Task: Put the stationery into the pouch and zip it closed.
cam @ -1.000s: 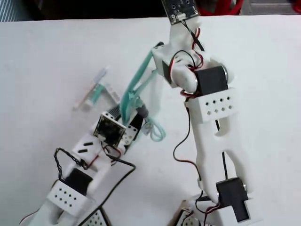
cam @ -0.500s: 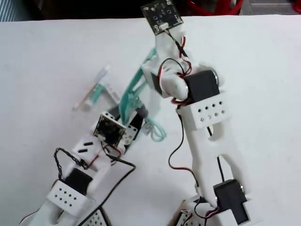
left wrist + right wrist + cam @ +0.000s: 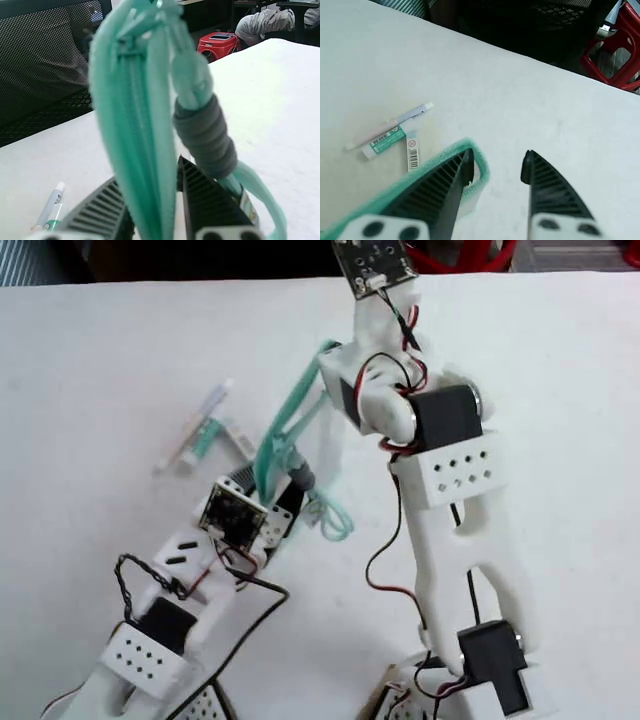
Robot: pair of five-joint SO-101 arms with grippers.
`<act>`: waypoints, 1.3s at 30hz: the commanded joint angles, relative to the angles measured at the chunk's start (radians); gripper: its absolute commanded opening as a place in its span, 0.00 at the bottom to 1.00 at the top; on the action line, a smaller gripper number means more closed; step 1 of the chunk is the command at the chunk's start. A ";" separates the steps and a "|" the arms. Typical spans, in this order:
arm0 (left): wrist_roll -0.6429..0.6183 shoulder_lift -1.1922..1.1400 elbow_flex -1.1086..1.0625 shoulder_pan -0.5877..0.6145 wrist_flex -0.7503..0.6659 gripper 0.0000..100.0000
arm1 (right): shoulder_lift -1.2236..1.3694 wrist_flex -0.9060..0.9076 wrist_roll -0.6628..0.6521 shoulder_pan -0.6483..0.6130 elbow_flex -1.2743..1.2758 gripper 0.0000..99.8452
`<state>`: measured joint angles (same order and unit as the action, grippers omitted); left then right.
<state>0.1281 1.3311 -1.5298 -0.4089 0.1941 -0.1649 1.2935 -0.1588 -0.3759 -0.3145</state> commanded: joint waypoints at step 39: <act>-0.321 0.028 0.463 0.117 0.640 0.24 | -0.019 0.120 0.072 0.053 -0.031 0.02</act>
<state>-0.1895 1.3295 -1.2075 -0.3199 0.6805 -0.1557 1.4024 -0.1097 -0.3330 -0.3161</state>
